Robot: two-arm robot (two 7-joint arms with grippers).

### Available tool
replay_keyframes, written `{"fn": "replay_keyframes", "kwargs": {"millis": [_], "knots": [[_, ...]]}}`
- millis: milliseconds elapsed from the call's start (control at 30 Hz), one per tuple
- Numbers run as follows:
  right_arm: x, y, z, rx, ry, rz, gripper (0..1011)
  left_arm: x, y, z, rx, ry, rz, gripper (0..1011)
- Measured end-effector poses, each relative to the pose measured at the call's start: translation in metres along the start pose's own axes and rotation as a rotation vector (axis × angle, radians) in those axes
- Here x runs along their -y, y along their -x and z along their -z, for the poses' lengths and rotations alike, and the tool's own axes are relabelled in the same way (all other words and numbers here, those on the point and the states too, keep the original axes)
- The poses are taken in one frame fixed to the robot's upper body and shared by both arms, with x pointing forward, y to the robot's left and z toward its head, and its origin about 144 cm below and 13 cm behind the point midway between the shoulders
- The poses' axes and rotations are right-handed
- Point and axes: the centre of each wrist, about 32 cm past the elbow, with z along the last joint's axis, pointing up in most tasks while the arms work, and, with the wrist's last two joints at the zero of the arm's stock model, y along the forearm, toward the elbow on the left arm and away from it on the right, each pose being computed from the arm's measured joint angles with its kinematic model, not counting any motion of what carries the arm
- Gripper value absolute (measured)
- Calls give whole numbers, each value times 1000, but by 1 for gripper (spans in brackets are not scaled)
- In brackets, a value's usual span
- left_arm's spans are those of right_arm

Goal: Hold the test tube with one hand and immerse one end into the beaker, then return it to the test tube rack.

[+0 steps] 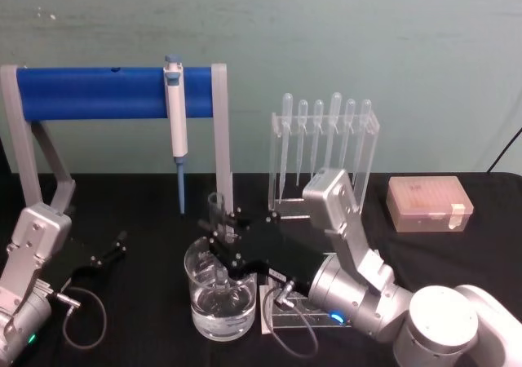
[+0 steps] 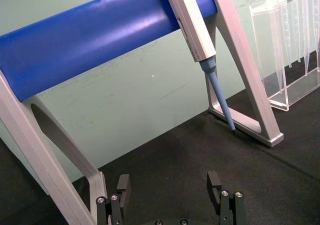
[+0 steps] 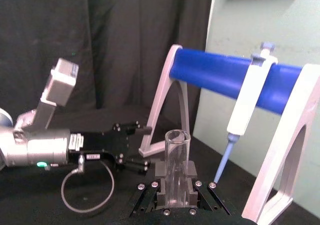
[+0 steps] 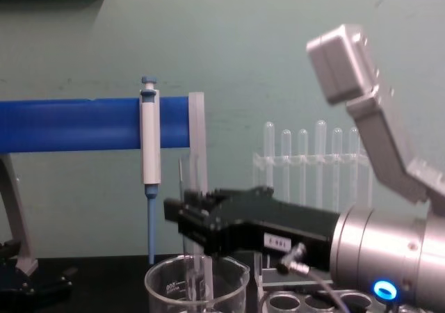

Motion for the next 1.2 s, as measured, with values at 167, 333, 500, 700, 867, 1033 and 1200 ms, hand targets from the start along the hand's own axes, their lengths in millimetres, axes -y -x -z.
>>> {"fn": "replay_keyframes", "kwargs": {"millis": [167, 333, 500, 700, 867, 1033, 1200], "knots": [[3, -5, -25, 0, -30, -10, 227, 0, 0, 0, 0, 0, 0, 1000], [9, -10, -45, -13, -53, -16, 227, 0, 0, 0, 0, 0, 0, 1000], [22, -18, -63, -31, -90, -11, 227, 0, 0, 0, 0, 0, 0, 1000], [46, -27, -81, 2, -110, 17, 227, 0, 0, 0, 0, 0, 0, 1000], [70, -37, -84, 21, -99, 75, 227, 0, 0, 0, 0, 0, 0, 1000], [89, -42, -78, 30, -80, 124, 227, 0, 0, 0, 0, 0, 0, 1000], [101, -39, -65, 28, -57, 163, 227, 0, 0, 0, 0, 0, 0, 1000]]}}
